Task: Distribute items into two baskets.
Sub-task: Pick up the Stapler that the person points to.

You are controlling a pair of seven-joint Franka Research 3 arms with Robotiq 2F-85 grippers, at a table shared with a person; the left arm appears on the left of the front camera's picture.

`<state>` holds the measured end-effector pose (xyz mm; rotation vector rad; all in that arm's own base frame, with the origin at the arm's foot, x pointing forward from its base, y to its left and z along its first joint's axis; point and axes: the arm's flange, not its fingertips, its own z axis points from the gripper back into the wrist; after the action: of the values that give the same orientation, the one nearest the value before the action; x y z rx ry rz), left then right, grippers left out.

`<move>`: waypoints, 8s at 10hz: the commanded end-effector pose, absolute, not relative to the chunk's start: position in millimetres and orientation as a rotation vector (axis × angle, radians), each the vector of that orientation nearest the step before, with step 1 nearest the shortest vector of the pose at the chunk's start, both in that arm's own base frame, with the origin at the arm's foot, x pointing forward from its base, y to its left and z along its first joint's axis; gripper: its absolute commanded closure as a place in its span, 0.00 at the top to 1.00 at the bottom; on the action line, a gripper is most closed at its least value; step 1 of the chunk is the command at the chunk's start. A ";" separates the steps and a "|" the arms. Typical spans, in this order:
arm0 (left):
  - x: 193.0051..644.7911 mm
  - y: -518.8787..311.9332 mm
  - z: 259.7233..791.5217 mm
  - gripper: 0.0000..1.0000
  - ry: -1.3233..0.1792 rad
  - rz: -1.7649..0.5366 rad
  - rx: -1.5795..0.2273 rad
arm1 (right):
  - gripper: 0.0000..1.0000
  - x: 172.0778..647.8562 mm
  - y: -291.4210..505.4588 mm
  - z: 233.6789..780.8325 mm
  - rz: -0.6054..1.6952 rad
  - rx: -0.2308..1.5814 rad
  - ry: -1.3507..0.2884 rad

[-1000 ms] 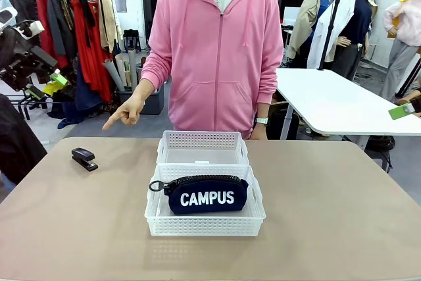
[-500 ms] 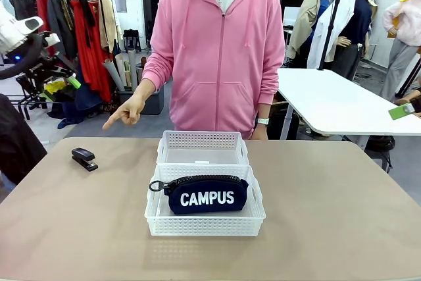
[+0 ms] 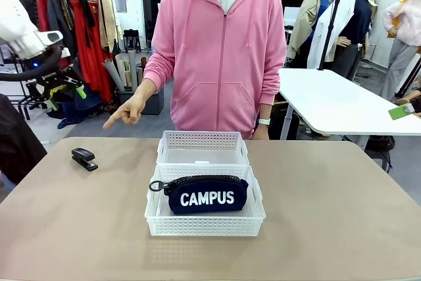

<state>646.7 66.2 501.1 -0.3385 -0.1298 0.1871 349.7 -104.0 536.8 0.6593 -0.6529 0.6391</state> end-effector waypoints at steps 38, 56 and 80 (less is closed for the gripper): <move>678.1 31.3 320.4 0.73 0.101 0.707 -0.069 | 1.00 349.3 -103.3 537.4 0.646 0.670 -0.663; 676.8 29.6 320.8 0.00 0.132 0.699 -0.095 | 1.00 349.3 -103.3 537.4 0.646 0.670 -0.663; 479.2 -44.4 562.5 0.00 0.063 -0.345 0.036 | 1.00 349.3 -103.3 537.4 0.646 0.670 -0.663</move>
<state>471.4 -47.2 557.6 0.0164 0.0346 -0.3158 349.7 -104.2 536.4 0.6591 -0.6514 0.6385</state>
